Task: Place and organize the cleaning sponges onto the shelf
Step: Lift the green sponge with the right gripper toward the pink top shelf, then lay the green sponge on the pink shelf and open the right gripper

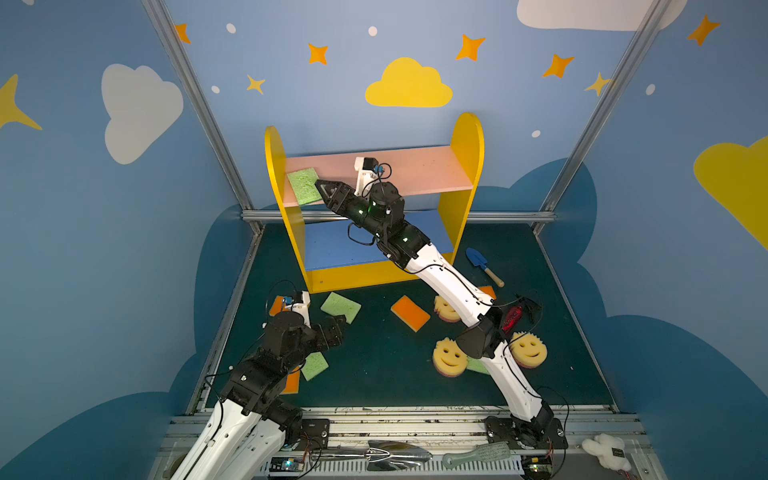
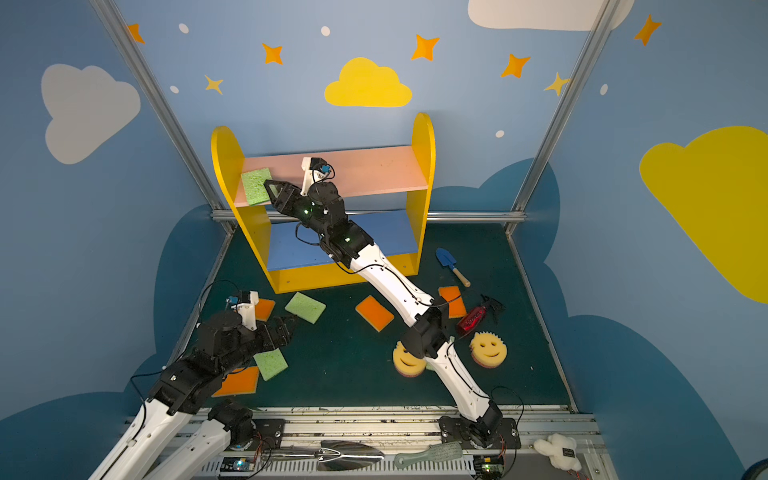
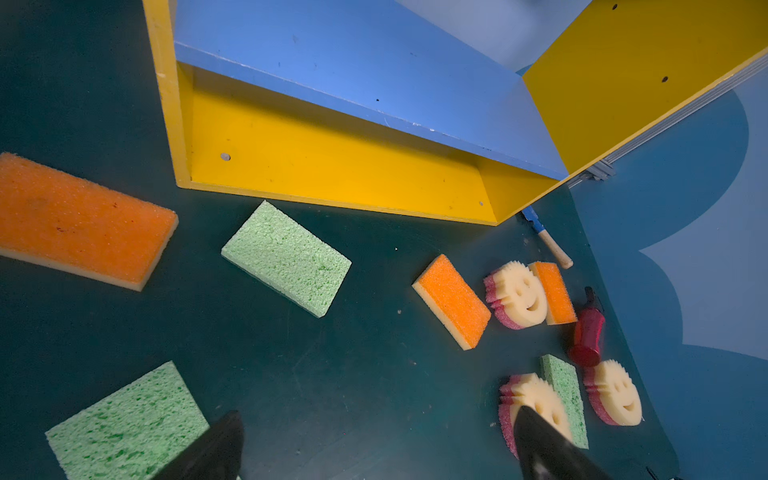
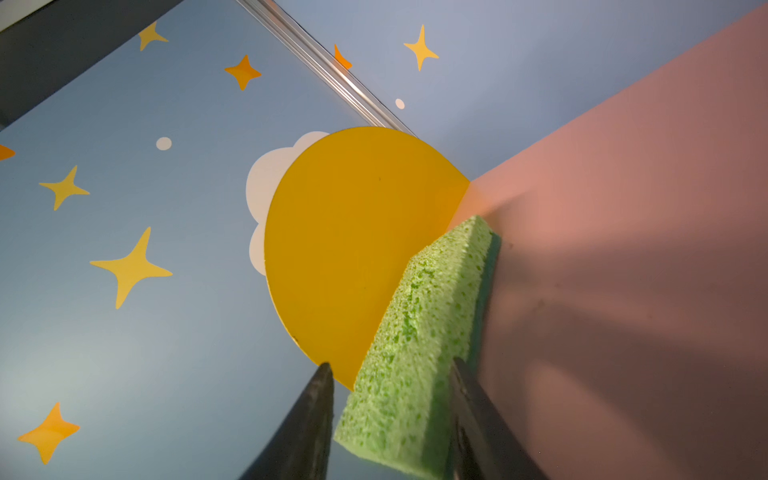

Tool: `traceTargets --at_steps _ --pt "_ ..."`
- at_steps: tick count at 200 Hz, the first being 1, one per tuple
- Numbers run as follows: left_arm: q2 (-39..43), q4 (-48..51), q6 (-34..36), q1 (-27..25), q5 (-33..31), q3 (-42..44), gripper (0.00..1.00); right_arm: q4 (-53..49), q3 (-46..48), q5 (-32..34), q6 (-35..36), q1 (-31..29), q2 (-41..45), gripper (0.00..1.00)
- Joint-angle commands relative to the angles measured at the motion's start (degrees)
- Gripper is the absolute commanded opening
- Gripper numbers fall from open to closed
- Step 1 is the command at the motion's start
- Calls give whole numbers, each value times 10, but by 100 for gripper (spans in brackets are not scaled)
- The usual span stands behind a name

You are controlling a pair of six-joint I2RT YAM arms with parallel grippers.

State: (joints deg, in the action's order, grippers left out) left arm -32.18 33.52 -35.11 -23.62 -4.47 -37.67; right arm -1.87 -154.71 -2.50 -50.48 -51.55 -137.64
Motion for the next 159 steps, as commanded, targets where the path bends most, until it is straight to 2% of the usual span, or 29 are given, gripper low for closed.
traceTargets --at_steps 1,64,91,159 --pt "2 9 8 3 2 -10 100 -3 -4 -17 15 0 -2 50" --pt "2 18 16 6 -6 -24 100 -32 58 -79 59 1 56 56" --pt "-4 15 21 9 -8 -35 100 -43 70 -100 62 7 65 39" --pt "-8 21 22 14 -7 -53 100 -32 -2 -138 19 24 7 22"
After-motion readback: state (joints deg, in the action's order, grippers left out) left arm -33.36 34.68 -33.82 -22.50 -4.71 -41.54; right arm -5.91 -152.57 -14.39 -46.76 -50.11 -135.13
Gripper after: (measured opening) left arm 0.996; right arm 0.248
